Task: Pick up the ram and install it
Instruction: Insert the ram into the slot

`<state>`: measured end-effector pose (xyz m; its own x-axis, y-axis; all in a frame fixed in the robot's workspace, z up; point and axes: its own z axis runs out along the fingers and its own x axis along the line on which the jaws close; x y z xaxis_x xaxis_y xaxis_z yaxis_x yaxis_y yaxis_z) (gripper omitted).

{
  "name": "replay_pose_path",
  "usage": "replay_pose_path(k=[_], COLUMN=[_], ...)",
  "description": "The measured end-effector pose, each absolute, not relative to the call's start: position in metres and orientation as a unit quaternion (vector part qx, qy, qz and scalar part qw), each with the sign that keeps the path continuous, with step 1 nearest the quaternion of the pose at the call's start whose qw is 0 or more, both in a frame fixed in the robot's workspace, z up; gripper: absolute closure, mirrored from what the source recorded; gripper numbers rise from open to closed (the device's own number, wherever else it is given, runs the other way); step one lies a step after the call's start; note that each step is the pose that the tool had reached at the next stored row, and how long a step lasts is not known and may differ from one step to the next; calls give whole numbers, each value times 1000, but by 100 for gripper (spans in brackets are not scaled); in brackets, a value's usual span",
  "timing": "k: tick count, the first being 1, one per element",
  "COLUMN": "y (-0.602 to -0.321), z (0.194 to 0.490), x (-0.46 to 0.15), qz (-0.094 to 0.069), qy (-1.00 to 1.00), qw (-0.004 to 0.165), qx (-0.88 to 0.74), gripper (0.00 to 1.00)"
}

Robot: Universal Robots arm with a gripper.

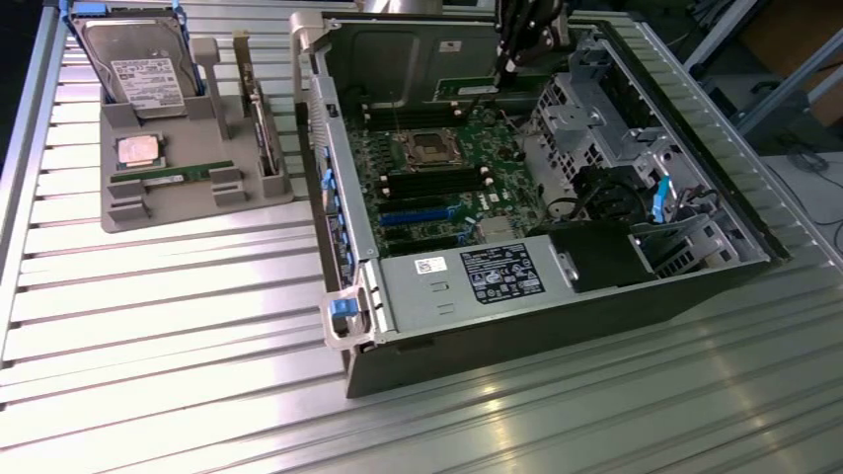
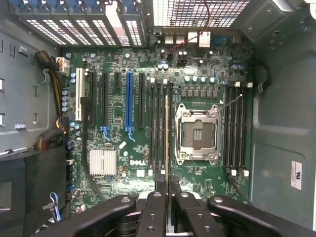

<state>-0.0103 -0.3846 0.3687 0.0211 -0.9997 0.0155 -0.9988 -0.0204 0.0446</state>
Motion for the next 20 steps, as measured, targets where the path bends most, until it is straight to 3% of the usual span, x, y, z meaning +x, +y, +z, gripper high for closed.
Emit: replay_pose_path(k=[20], y=[-391], z=[342], x=[-16], qz=[-10], qy=[-705], qw=[22], qx=[708], gripper=[87])
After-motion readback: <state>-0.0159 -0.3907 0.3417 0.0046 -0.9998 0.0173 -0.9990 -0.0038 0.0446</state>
